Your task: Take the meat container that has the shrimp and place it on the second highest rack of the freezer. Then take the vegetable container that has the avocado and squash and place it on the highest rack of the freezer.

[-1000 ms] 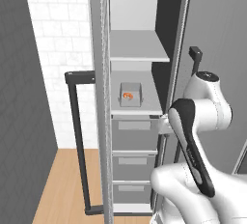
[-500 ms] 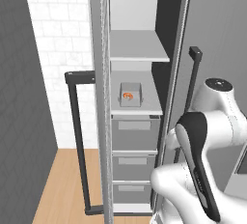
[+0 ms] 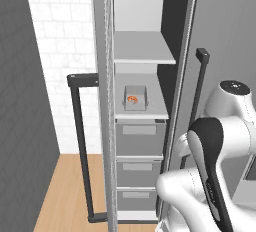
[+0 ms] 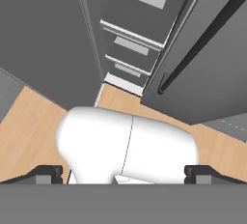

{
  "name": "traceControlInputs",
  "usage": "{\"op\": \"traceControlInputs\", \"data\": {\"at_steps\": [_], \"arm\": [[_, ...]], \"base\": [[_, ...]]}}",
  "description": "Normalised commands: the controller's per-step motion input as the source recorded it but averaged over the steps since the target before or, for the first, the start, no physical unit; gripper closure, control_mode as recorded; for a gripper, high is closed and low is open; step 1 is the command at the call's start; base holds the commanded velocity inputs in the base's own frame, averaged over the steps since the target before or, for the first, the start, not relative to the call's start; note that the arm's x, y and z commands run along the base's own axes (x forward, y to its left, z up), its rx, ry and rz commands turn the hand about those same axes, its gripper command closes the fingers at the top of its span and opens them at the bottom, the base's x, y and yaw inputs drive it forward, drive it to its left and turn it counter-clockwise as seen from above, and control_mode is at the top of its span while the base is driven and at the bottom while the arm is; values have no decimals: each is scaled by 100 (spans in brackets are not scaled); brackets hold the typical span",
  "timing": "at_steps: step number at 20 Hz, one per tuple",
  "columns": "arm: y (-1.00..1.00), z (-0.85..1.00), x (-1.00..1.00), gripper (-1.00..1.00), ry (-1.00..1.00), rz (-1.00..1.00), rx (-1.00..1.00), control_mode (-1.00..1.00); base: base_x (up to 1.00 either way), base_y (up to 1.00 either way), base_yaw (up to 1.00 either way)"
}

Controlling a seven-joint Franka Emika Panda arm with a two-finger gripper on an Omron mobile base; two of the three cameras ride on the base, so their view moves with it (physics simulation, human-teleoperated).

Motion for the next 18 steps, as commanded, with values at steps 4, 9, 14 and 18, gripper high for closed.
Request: {"op": "traceControlInputs", "data": {"at_steps": [4, 9, 14, 18], "arm": [[0, 0, 0, -100, 0, 0, 0, 100], [0, 0, 0, -100, 0, 0, 0, 100], [0, 0, 0, -100, 0, 0, 0, 100], [0, 0, 0, -100, 0, 0, 0, 100]], "base": [[-21, -11, -4], [-99, -60, -20], [-91, -79, -30], [-13, -100, -59]]}}
